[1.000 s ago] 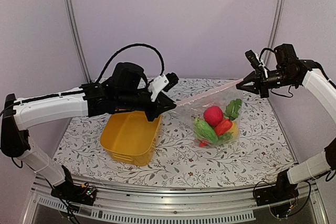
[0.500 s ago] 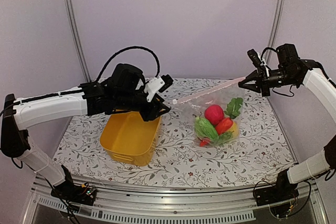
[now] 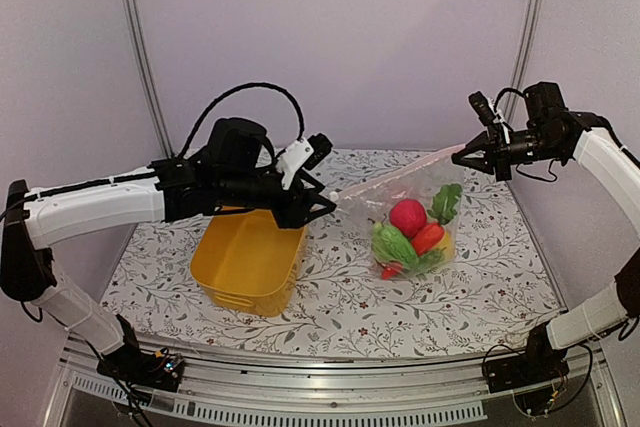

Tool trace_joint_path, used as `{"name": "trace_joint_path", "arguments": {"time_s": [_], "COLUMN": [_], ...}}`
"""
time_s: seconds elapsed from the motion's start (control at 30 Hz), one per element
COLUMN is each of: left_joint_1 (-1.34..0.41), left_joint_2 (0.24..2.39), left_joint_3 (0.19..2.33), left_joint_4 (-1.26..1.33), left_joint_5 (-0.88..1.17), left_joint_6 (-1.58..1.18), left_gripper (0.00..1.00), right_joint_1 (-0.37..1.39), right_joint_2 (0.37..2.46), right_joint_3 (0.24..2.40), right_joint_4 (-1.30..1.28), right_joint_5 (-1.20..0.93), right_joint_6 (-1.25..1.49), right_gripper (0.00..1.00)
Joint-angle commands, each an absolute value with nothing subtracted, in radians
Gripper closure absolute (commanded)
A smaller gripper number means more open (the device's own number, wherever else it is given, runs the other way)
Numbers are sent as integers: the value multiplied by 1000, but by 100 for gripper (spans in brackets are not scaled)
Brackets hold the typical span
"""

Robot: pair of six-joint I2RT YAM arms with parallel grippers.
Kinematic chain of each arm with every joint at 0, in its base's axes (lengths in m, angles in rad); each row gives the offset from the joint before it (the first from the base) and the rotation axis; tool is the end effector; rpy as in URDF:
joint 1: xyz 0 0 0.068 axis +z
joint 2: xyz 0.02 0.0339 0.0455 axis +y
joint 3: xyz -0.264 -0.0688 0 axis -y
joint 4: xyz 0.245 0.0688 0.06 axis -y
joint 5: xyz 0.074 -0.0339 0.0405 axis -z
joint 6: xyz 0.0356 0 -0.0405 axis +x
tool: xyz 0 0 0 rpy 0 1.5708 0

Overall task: Place the food in the zip-top bag and seal the zipper
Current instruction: Place the zipper food storage bag at the center of the board.

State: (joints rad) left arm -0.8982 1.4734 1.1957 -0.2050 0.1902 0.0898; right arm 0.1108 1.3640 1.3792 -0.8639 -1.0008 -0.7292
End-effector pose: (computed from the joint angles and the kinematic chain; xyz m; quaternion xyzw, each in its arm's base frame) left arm 0.2084 -0.2724 0.3162 0.4471 0.7266 -0.2773 0.4418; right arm 0.2665 0.0598 0.3656 -0.4895 0.6804 0.3332 0.4318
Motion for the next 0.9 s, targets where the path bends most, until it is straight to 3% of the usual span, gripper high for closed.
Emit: {"name": "trace_joint_path", "arguments": {"time_s": [0.0,0.1,0.37,0.7,0.87], "left_joint_1": [-891,-892,-878,-789,-809], "left_joint_2": [1532,1581,1679,1833,1856], "left_joint_3": [1195,1222,1299,1592,1584], "left_joint_4": [-93,-54,-21,8,-88], "left_joint_5": [306,345,272,147,80], "left_joint_6": [40,29,89,258,375], "left_gripper": [48,53,100,100,100], "right_joint_1": [108,108,107,76,74], "right_joint_2": [1373,1376,1404,1619,1578], "right_joint_3": [1399,1397,1405,1653,1562], "right_joint_4": [-842,-843,-754,-645,-608], "right_joint_5": [-1008,-1011,-961,-940,-951], "right_joint_6": [-720,-721,-678,-633,-691], "right_gripper": [99,99,100,100,100]}}
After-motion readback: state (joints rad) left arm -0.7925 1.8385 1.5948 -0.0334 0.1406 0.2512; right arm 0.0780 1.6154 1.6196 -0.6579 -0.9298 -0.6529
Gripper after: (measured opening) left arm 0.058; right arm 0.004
